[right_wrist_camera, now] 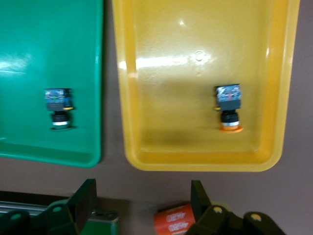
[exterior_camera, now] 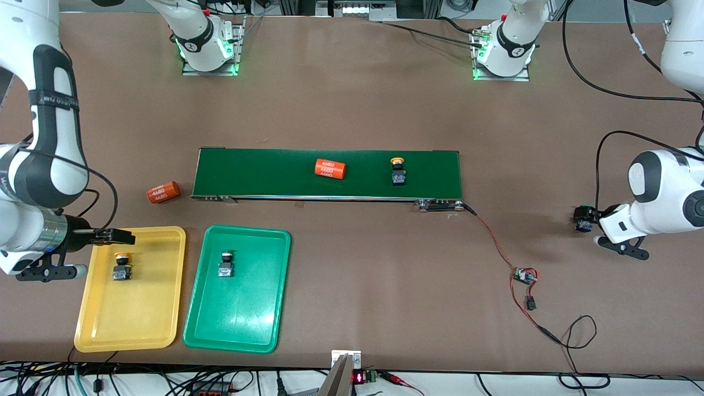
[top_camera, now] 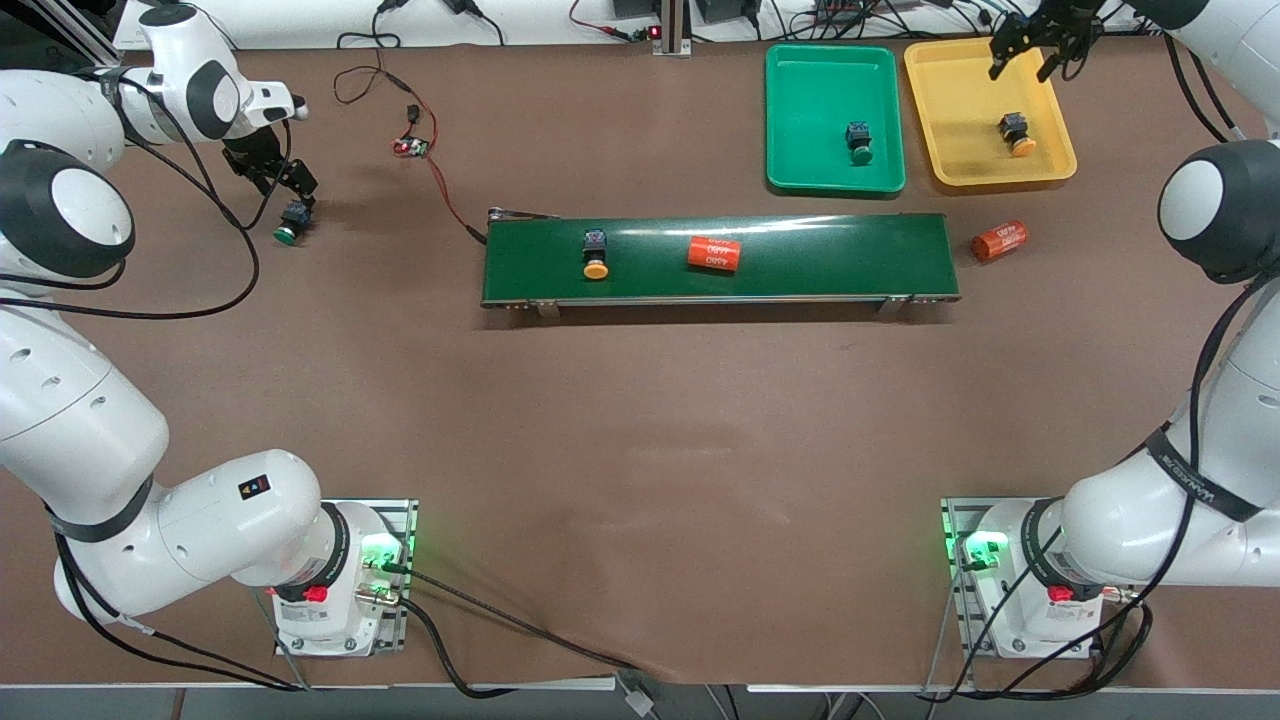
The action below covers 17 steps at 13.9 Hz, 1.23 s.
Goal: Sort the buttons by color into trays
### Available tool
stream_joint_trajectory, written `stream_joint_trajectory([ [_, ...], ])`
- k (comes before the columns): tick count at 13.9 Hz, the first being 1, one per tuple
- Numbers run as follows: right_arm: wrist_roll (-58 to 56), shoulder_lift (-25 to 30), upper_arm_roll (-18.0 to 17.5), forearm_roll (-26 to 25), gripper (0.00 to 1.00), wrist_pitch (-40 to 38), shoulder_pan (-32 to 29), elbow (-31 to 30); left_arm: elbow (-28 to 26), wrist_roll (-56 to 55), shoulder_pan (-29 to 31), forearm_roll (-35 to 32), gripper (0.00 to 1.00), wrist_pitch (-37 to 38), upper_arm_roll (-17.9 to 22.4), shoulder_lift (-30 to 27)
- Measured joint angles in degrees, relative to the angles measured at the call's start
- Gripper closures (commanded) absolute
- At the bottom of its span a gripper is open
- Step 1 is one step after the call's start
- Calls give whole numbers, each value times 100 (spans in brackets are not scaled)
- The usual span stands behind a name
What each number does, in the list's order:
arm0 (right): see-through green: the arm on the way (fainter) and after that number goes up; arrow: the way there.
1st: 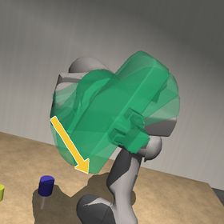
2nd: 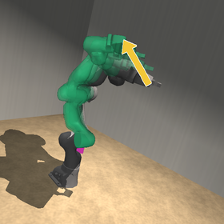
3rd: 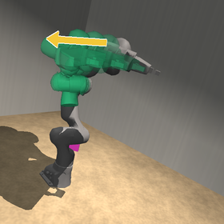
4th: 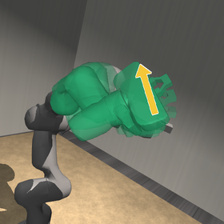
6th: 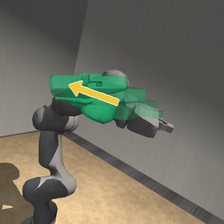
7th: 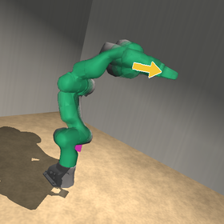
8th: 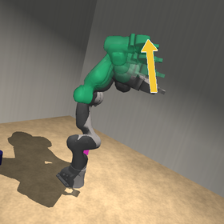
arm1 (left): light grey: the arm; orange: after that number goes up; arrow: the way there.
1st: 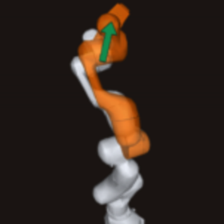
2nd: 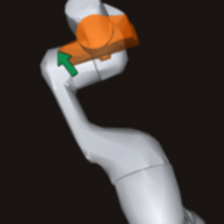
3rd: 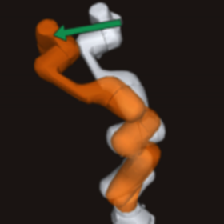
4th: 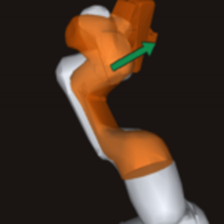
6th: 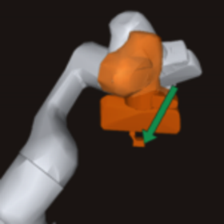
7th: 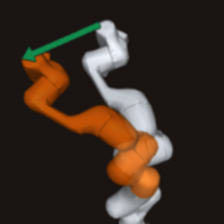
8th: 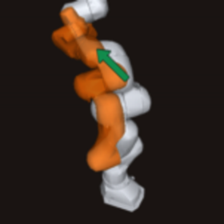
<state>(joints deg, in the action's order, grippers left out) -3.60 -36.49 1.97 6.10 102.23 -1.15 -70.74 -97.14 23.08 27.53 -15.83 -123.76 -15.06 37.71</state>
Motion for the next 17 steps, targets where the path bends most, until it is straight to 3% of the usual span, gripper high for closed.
stream_joint_trajectory([
  [5, 641, 307, -27, 136, 12, -376, 509, -71, 36, 47, 80, 0, 0, 0, 9, 240],
  [12, 732, 987, -20, -10, 12, -680, 585, -626, 37, 52, 102, 0, 2, 0, 10, 291],
  [14, 729, 1236, -15, -254, 12, -864, 574, -696, 38, 52, 103, 0, 16, -12, 11, 310],
  [17, 595, 1600, -2, -439, 11, -1112, 448, -747, 42, 54, 126, 0, 54, -15, 13, 334],
])
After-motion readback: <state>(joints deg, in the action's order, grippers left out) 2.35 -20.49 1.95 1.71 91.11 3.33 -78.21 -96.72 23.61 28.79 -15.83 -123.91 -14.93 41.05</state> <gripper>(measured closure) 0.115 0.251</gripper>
